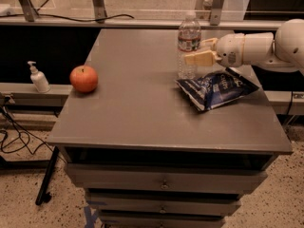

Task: Move water bottle near blue chip bag

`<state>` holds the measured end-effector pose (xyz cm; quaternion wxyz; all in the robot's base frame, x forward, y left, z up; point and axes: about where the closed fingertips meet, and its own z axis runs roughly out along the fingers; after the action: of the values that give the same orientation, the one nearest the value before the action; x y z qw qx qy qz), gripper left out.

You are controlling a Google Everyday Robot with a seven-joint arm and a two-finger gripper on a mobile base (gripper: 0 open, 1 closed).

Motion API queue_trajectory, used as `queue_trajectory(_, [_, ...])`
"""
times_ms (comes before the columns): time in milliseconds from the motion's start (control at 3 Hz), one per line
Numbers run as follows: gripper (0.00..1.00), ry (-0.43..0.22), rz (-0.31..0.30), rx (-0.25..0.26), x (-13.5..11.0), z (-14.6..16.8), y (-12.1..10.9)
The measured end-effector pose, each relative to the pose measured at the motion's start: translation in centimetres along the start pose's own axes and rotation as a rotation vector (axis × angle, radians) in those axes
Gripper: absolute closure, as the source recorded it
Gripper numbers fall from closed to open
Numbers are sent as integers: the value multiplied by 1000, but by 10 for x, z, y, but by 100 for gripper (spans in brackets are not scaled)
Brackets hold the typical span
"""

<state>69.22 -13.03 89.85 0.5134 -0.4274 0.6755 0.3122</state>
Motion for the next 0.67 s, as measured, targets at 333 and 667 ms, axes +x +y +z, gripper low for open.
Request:
queue_trajectory(333, [82,29,-18,-25,10,-3,3])
queue_trajectory(667, [59,47,-29,-33,17,-6,4])
